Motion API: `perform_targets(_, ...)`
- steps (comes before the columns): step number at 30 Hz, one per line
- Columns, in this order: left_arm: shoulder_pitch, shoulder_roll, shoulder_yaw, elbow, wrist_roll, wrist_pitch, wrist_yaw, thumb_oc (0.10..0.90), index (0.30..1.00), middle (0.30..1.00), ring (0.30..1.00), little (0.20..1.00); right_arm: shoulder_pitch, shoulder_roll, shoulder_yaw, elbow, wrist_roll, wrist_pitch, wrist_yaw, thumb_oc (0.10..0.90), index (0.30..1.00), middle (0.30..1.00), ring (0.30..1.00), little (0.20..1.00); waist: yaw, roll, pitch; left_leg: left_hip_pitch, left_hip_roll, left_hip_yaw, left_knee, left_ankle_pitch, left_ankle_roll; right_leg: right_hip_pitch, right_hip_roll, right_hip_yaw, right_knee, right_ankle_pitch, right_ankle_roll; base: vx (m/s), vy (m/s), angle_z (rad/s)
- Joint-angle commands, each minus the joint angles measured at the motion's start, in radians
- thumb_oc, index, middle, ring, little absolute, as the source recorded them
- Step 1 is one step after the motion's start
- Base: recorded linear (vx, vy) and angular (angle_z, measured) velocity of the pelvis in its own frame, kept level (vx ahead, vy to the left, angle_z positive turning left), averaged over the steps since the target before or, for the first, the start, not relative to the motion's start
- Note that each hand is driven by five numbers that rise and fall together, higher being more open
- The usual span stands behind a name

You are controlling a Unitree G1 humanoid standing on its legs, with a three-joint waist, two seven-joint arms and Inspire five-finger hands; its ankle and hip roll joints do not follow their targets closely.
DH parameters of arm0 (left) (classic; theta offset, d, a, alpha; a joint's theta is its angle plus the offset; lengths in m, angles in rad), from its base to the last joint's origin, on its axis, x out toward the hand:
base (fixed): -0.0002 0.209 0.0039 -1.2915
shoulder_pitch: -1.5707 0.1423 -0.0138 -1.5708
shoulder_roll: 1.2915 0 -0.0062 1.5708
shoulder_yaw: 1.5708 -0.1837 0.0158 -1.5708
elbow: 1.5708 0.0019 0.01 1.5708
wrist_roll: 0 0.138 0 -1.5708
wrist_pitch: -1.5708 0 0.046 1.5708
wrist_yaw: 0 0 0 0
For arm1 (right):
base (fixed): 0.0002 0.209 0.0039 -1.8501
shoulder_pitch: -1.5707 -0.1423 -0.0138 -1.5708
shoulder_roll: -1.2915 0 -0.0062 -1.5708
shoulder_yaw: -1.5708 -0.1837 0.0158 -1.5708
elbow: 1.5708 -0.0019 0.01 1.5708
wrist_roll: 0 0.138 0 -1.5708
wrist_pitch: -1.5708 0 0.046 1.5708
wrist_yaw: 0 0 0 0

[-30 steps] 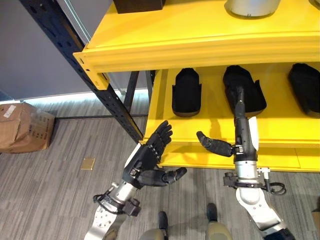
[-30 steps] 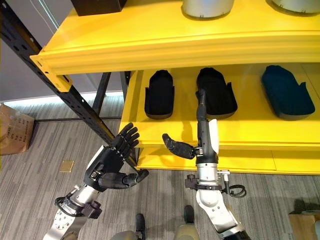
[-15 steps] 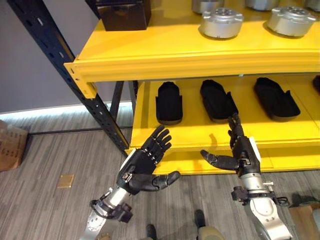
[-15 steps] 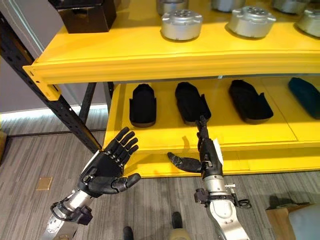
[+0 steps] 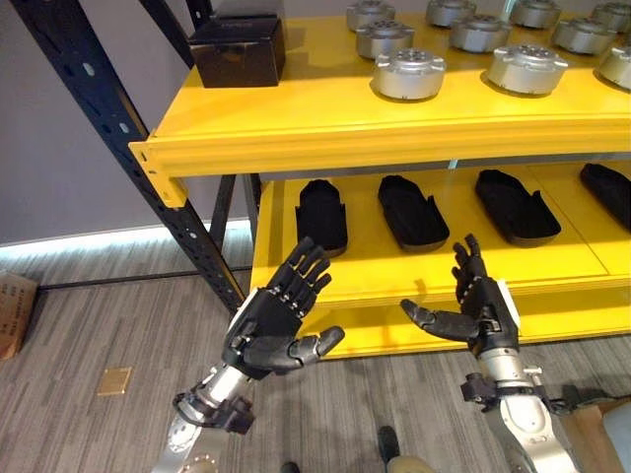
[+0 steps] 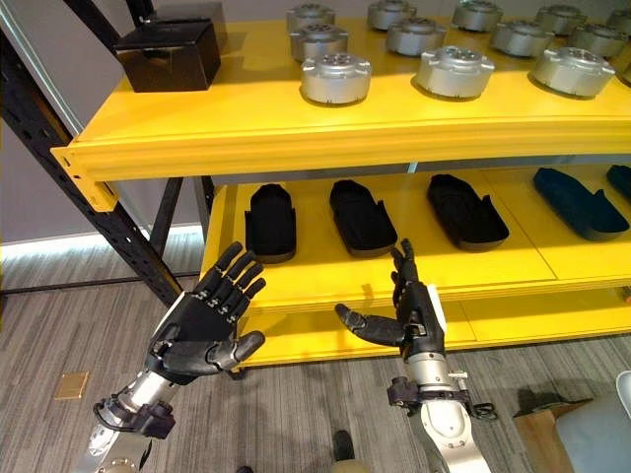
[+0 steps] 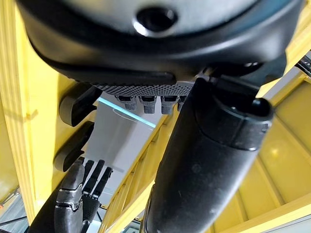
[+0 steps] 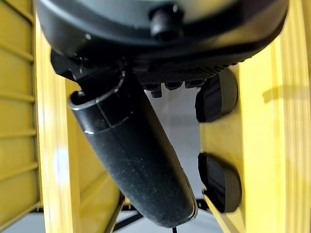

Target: Move parts from the plastic box to the shelf.

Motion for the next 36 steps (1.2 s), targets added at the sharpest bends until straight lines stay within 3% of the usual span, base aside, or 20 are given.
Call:
perform_targets(1, -0.082, -0.018, 0.049, -0.081, -0.06, -0.067, -0.04, 0.9, 1.0, 1.0, 1.0, 1.0, -0.094, -0.025, -0.028, -0.129, 0.014, -0.104, 0.014, 0.9, 1.0, 1.0, 1.0, 1.0, -0.008, -0.011, -0.045, 0.019, -0.009, 0.007, -0.003, -0.034, 0.04, 0.044, 0.018, -0.002, 0.0, -0.056, 0.007, 0.0, 0.0, 0.0)
perform_targets(12, -0.082, -0.013, 0.072, -0.086, -0.018, -0.098, -0.012, 0.9, 1.0, 1.0, 1.0, 1.0, -0.087, -0.032, -0.057, -0.147, -0.005, -0.119, -0.022, 0.9, 1.0, 1.0, 1.0, 1.0, -0.006, -0.018, -0.052, 0.024, -0.008, 0.019, -0.003, -0.04, 0.044, 0.044, 0.018, -0.006, 0.0, -0.057, 0.007, 0.0, 0.0, 0.0)
perform_targets(17, -0.03, 0.025, 0.204, -0.094, 0.1, -0.129, 0.088, 0.9, 1.0, 1.0, 1.0, 1.0, -0.046, -0.064, -0.2, -0.161, 0.032, -0.117, -0.039, 0.9, 1.0, 1.0, 1.0, 1.0, -0.003, -0.017, -0.054, 0.026, -0.008, 0.019, -0.003, -0.039, 0.043, 0.049, 0.015, -0.014, 0.0, -0.058, 0.009, 0.0, 0.0, 0.0)
perform_targets(20, -0.005, 0.036, 0.265, -0.088, 0.095, -0.125, 0.082, 0.9, 1.0, 1.0, 1.0, 1.0, -0.025, -0.074, -0.251, -0.169, 0.054, -0.113, -0.019, 0.9, 1.0, 1.0, 1.0, 1.0, 0.001, -0.017, -0.055, 0.026, -0.008, 0.017, -0.003, -0.039, 0.043, 0.05, 0.015, -0.017, 0.0, -0.059, 0.009, 0.0, 0.0, 0.0)
perform_targets(23, 0.033, 0.046, 0.361, -0.087, 0.106, -0.1, 0.053, 0.9, 1.0, 1.0, 1.0, 1.0, 0.005, -0.089, -0.32, -0.176, 0.077, -0.09, 0.067, 0.9, 1.0, 1.0, 1.0, 1.0, 0.009, -0.016, -0.057, 0.023, -0.008, 0.006, -0.003, -0.037, 0.041, 0.05, 0.013, -0.025, 0.0, -0.06, 0.008, 0.0, 0.0, 0.0)
perform_targets(30, 0.056, 0.051, 0.42, -0.07, 0.106, -0.068, 0.009, 0.9, 1.0, 1.0, 1.0, 1.0, 0.029, -0.112, -0.339, -0.145, 0.137, -0.047, 0.205, 0.9, 1.0, 1.0, 1.0, 1.0, 0.022, -0.023, -0.06, 0.019, -0.008, -0.009, -0.003, -0.032, 0.038, 0.054, 0.011, -0.038, 0.0, -0.06, 0.01, 0.0, 0.0, 0.0)
perform_targets(33, 0.063, 0.055, 0.425, -0.059, 0.095, -0.064, -0.018, 0.9, 1.0, 1.0, 1.0, 1.0, 0.041, -0.124, -0.331, -0.135, 0.213, -0.026, 0.294, 0.9, 1.0, 1.0, 1.0, 1.0, 0.024, -0.028, -0.061, 0.018, -0.007, -0.013, -0.003, -0.03, 0.038, 0.055, 0.012, -0.04, 0.0, -0.06, 0.009, 0.0, -0.004, 0.02)
perform_targets(36, 0.047, 0.056, 0.412, -0.046, 0.089, -0.057, -0.03, 0.9, 1.0, 1.0, 1.0, 1.0, 0.03, -0.134, -0.305, -0.115, 0.359, 0.036, 0.473, 0.9, 1.0, 1.0, 1.0, 1.0, 0.027, -0.035, -0.057, 0.017, -0.006, -0.022, -0.003, -0.027, 0.038, 0.058, 0.013, -0.044, 0.0, -0.061, 0.006, -0.01, -0.015, 0.03)
